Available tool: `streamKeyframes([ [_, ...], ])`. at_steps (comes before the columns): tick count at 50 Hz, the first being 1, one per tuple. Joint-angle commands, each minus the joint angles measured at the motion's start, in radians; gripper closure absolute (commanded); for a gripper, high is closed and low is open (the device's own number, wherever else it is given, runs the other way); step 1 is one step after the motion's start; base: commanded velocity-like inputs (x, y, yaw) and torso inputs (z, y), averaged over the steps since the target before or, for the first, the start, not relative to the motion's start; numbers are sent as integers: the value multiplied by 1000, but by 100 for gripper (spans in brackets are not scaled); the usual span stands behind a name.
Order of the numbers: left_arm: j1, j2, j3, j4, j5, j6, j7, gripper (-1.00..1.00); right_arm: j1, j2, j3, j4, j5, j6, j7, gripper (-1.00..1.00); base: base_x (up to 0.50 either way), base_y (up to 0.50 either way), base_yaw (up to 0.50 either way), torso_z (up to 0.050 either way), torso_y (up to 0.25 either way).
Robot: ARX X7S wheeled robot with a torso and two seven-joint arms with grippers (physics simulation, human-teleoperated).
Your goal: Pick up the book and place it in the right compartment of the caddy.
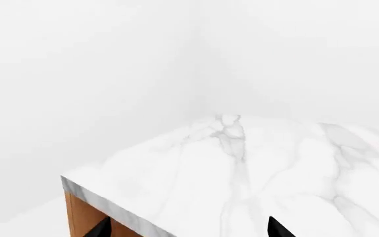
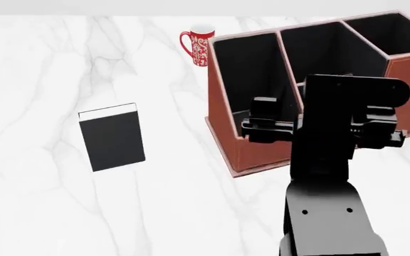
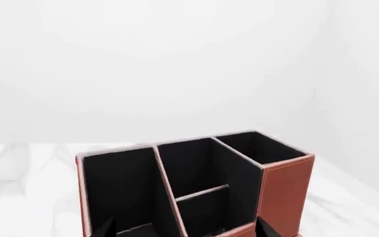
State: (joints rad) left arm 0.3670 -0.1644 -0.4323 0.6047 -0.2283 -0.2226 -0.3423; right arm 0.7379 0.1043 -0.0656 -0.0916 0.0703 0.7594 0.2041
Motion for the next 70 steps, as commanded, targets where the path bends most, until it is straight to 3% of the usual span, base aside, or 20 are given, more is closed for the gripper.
streamKeyframes([
  [1,39,-1,-59,48,-9,-11,-13,-100,116,0,-14,-1,2,113,-2,-100,0,0,0,0,0],
  [27,49,-11,-67,53,-33,5,-24,-100,193,9,-44,-39,22,200,16,-100,497,0,0,0,0],
  [65,47,-31,-41,48,-33,8,-40,-100,184,1,-49,-12,69,199,37,-100,500,0,0,0,1],
  [70,51,-32,-43,46,-36,14,-41,-100,178,18,-89,-19,56,187,33,-100,0,0,0,0,3],
])
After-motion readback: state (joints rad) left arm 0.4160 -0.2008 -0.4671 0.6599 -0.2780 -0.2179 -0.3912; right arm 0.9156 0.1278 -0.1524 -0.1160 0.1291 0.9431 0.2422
